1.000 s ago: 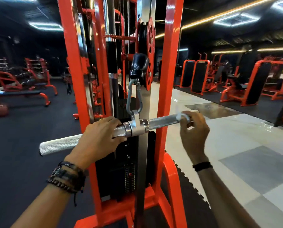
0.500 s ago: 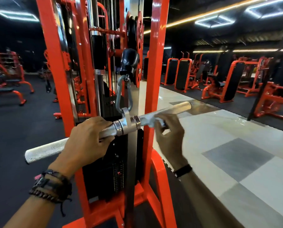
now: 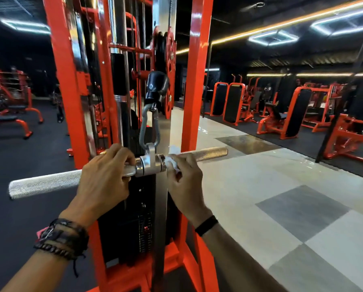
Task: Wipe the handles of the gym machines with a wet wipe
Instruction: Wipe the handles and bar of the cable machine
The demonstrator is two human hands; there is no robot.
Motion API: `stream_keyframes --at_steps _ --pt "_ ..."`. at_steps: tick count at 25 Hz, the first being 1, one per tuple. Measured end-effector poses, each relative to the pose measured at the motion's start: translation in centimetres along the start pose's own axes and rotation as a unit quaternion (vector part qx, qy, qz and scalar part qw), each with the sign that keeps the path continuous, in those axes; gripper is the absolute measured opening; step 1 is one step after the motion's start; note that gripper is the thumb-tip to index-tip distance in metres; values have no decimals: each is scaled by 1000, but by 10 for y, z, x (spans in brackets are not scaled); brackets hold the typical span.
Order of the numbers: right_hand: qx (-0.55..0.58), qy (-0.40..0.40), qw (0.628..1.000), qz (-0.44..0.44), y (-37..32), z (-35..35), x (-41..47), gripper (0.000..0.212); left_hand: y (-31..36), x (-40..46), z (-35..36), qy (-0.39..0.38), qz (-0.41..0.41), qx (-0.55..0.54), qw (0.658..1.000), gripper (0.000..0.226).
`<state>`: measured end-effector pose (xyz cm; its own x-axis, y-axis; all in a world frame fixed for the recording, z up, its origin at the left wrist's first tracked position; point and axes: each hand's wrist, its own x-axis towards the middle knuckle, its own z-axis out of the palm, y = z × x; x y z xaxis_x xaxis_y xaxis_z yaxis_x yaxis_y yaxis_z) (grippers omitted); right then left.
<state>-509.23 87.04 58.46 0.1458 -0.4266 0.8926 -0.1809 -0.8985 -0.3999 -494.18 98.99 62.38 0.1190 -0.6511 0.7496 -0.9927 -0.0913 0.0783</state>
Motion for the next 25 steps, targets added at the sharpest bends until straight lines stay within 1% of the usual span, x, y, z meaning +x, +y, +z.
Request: stream_keyframes --at_steps 1,3,4,5,7,8,10,13,15,16,17,18,20,21,22,23,24,25 --pt "3 -3 1000 -7 5 -3 4 17 0 0 -4 -8 -2 -3 1000 46" --pt "-42 33 999 -3 38 -26 19 21 -5 0 -12 -27 -9 -4 1000 43" --pt "-72 65 995 22 60 -40 28 22 -8 -1 -16 -37 -17 11 999 42" --pt "-97 92 989 67 81 -54 38 19 -11 0 -20 -51 -28 33 998 40" --pt "-116 116 973 163 105 -70 50 13 -16 0 -22 -74 -45 65 994 43" --pt "-111 118 971 177 105 -68 51 13 -17 0 -20 -80 -45 69 993 46" --pt "-71 102 985 119 80 -49 44 19 -17 0 -16 -75 -27 68 994 42" --pt "-7 15 1000 25 21 -14 16 10 -17 -2 -15 -43 9 63 997 33" --pt "11 -22 1000 -9 12 -11 10 13 -17 -2 -19 -22 0 26 999 29" --pt "1 -24 1000 -19 22 -16 12 13 -17 -3 -20 -13 -3 4 1000 29" --pt "-20 -9 1000 -14 37 -26 17 11 -17 -3 -21 -6 -1 -9 1000 31" --pt "-43 20 999 8 56 -36 25 10 -17 -4 -20 -1 0 -14 1000 32" --pt "-91 74 987 106 93 -61 46 11 -18 -6 -16 6 -1 -11 1000 33" --pt "-110 83 978 156 105 -69 54 13 -17 -7 -14 9 -6 -8 1000 33" --pt "-123 90 971 187 110 -71 57 16 -15 -8 -11 9 -16 -7 1000 33" --pt "-122 93 969 191 105 -66 56 19 -13 -7 -9 7 -29 -5 1000 36" --pt "-101 86 976 173 92 -56 51 20 -10 -5 -8 5 -42 2 999 40" --pt "-67 61 986 141 73 -41 42 18 -6 -3 -7 0 -49 13 999 44"
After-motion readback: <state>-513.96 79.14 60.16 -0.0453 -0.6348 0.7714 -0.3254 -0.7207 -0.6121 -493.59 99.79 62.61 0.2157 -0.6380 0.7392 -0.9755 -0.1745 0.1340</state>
